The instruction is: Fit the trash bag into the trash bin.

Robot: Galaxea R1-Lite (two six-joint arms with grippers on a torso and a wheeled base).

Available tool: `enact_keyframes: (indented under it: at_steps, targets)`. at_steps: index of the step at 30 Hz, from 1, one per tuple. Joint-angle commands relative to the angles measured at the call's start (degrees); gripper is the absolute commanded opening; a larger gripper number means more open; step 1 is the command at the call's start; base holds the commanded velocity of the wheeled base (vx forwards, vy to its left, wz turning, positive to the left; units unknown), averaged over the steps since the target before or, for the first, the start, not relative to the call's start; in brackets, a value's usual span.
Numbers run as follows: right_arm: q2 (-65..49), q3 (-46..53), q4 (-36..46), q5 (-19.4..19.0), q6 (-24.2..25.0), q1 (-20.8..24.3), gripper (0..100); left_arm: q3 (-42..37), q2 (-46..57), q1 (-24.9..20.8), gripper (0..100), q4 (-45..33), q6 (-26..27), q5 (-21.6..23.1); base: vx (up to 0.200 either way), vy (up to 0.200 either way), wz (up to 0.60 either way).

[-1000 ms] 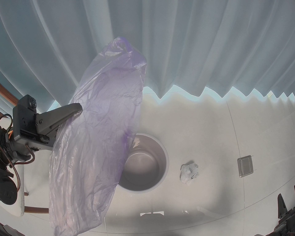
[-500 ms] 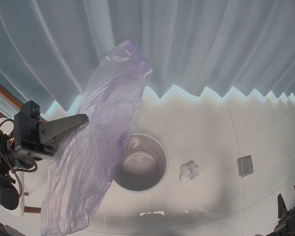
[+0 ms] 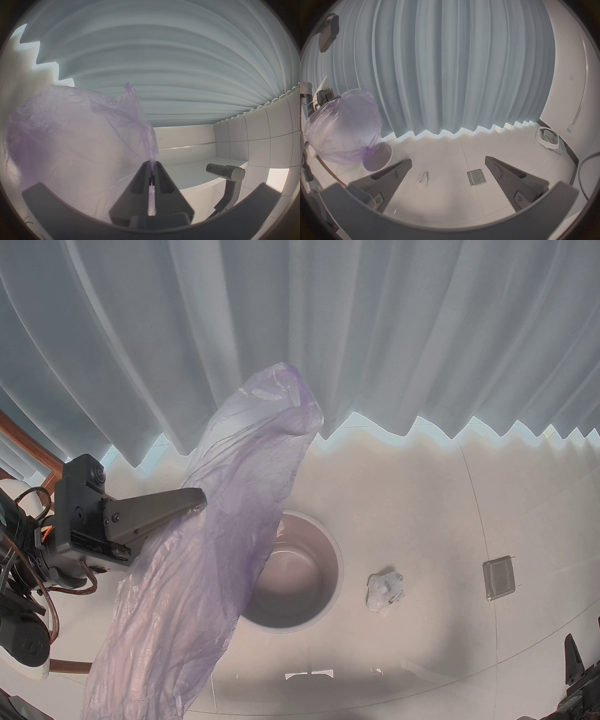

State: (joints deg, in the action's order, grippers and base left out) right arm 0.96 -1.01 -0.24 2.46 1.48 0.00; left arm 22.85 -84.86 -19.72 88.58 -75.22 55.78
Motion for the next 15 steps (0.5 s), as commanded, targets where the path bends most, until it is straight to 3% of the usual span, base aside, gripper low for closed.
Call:
enact_keyframes:
  at_steps: [1, 15]
  targets:
    - [-0.79, 1.01, -0.02, 0.0, 0.02, 0.0, 100, 0.97, -2.59, -0.14, 0, 0.02, 0.16, 0.03, 0.0, 0.0, 0.0]
    - [-0.88, 1.01, -0.02, 0.0, 0.02, 0.0, 100, 3.17, -10.24, 0.56, 0, 0.1, 5.43, -0.06, 0.0, 0.0, 0.0]
